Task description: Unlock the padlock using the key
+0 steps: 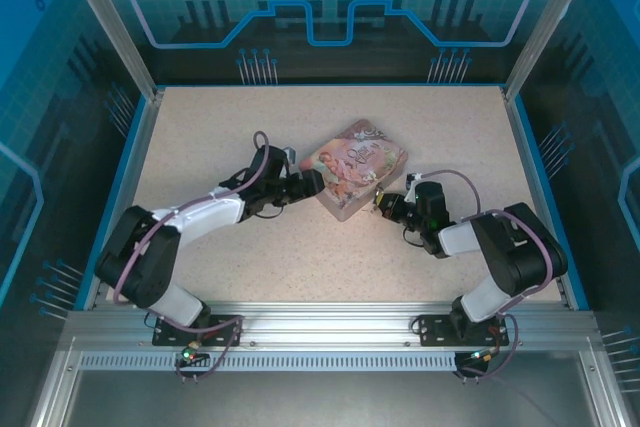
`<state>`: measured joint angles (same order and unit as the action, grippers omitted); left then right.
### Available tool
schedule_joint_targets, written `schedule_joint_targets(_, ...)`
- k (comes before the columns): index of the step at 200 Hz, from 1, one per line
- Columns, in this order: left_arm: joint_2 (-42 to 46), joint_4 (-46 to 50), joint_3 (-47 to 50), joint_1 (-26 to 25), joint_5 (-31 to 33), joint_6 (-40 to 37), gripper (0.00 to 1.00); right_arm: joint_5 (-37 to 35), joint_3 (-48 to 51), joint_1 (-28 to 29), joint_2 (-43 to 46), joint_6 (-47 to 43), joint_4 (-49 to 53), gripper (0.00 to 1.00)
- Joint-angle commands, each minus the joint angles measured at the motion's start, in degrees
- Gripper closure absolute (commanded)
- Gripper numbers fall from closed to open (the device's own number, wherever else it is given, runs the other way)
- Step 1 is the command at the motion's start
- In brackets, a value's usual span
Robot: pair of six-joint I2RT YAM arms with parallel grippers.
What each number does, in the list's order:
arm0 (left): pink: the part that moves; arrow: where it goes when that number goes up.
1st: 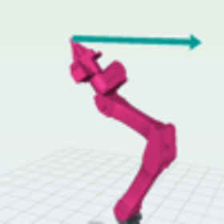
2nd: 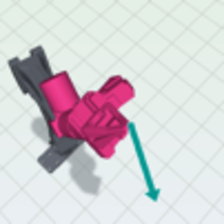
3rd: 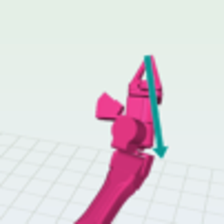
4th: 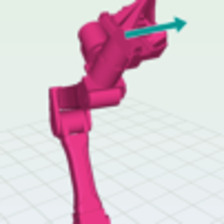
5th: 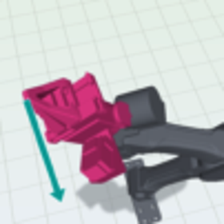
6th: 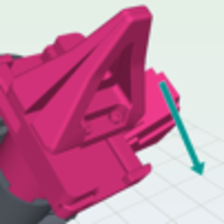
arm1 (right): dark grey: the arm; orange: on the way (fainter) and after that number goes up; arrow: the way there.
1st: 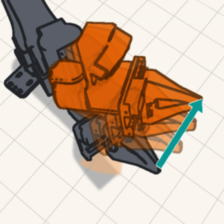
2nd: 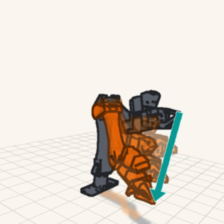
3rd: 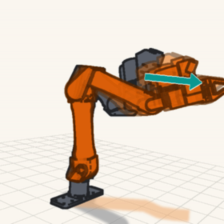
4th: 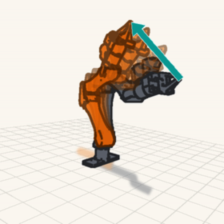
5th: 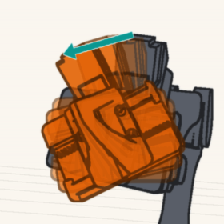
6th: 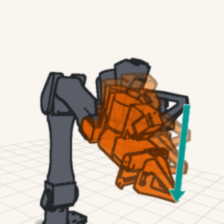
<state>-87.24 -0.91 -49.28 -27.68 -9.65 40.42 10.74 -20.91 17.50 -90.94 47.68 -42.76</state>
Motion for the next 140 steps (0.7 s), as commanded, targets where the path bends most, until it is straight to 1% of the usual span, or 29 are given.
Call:
schedule_joint_targets(1,3.35,1.32,-4.88,-1.01,-0.02,-2.11,0.18,-1.38,-0.31,-0.06,-0.16,-0.64,3.14,0.98)
schedule_joint_targets(30,0.29,0.61,-9.03,-3.76,-1.3,-2.16,0.18,-0.57,0.1,0.17,-2.44,0.18,0.14,0.98)
schedule_joint_targets(55,-5.23,-0.76,-13.06,-5.68,-2.61,-2.1,0.18,-0.53,0.03,0.17,-3.03,-0.03,-0.18,0.98)
schedule_joint_targets(96,-14.68,-0.87,-19.96,-8.4,-3.05,-2.83,0.18,-0.72,0.23,0.16,-3.02,0.08,-0.56,0.98)
schedule_joint_targets(114,-16.8,-0.49,-20.34,-8.89,-2.1,-2.82,0.18,-0.78,0.47,-0.16,-2.8,0.43,-0.74,0.98)
schedule_joint_targets(140,-17.66,0.16,-18.65,-8.95,-1.33,-2.46,0.18,-0.37,0.56,-1.55,-1.89,0.7,-0.07,0.98)
